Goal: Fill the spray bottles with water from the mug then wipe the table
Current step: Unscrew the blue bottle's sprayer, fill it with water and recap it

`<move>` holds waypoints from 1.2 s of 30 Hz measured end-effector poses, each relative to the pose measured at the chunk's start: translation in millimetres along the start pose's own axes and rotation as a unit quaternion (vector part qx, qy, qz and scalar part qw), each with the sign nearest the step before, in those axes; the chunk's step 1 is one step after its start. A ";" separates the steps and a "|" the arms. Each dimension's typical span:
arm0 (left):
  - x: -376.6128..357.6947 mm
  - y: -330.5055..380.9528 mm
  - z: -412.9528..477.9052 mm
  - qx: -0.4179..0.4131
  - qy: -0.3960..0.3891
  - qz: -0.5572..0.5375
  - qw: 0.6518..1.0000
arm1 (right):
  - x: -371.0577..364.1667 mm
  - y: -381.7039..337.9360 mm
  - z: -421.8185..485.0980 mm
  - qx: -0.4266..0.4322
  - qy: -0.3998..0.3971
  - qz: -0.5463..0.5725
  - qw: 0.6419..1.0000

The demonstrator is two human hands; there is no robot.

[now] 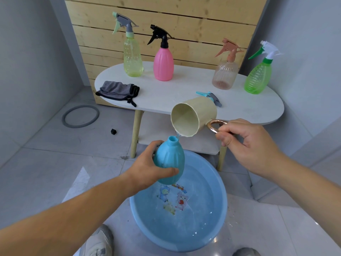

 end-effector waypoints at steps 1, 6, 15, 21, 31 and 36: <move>0.0 -0.1 -0.1 0.000 0.000 -0.001 1.000 | 0.2 0.1 -0.1 0.004 0.000 -0.004 1.000; -0.6 -0.4 0.0 0.001 0.000 -0.001 1.000 | -0.2 -1.2 0.9 0.021 0.000 -0.013 1.000; -0.7 -0.9 -0.2 0.003 -0.002 0.004 1.000 | -0.6 0.9 1.2 0.042 -0.004 -0.032 0.999; -0.6 -2.3 -0.3 0.002 -0.001 0.005 1.000 | -1.8 3.9 1.7 0.058 -0.007 -0.051 0.997; -0.7 -2.4 0.9 0.002 -0.001 0.005 1.000 | -2.5 3.0 2.0 0.078 -0.006 -0.091 0.993; -1.1 -2.8 1.8 0.000 0.002 0.006 1.000 | -2.6 3.0 2.4 0.089 -0.001 -0.115 0.989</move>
Point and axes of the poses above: each hand's wrist, its own z-axis towards the middle knuckle, its own x-axis out of the back of the hand, y = z × x, the point moved 1 cm from there along z, towards the middle knuckle, and after that the axes turned 8 degrees about -y, right-handed, at the moved point
